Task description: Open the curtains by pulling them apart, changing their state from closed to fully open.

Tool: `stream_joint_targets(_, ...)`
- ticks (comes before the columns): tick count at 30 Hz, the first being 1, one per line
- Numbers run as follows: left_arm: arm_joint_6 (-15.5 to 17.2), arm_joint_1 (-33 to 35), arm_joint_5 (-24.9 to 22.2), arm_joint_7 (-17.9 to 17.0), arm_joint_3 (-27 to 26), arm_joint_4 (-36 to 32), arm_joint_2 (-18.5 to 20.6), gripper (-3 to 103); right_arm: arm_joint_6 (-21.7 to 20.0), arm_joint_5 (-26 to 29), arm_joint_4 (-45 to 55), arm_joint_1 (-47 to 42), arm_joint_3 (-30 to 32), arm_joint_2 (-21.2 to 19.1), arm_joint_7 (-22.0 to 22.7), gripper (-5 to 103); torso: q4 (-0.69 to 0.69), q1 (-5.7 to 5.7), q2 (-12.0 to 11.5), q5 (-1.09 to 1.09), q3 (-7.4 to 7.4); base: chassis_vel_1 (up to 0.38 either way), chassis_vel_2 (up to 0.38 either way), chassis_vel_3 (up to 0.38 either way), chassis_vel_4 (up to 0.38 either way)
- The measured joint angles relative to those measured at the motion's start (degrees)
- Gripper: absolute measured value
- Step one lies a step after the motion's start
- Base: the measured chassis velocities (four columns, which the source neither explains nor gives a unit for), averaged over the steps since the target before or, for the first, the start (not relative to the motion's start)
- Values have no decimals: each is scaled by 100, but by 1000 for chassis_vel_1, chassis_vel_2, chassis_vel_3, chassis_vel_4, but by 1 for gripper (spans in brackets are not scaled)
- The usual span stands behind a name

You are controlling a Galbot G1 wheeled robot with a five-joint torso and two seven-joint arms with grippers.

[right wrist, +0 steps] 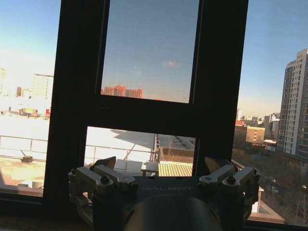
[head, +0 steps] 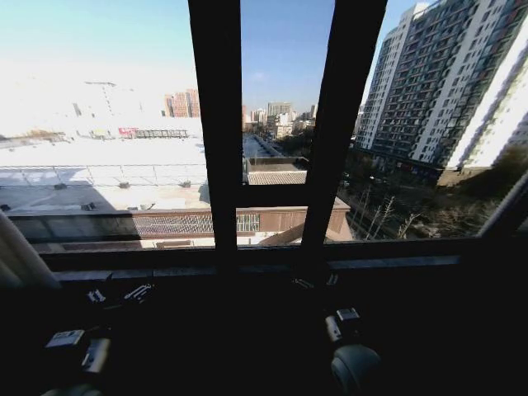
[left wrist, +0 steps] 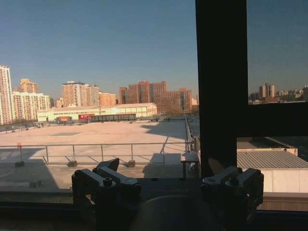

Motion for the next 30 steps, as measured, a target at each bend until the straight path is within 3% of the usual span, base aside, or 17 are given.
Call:
stream_joint_targets(11,-167,50,6,3,-28,51,-9,100,5,-8,-64,6,12,0,-1,100,0,0,0,2,0,-65,-402,76,400)
stream_joint_targets(30,-169,-23,32,20,27,131,-11,100,53,-5,-148,-14,127,-16,-7,100,0,-1,0,2,0,-63,-381,62,390)
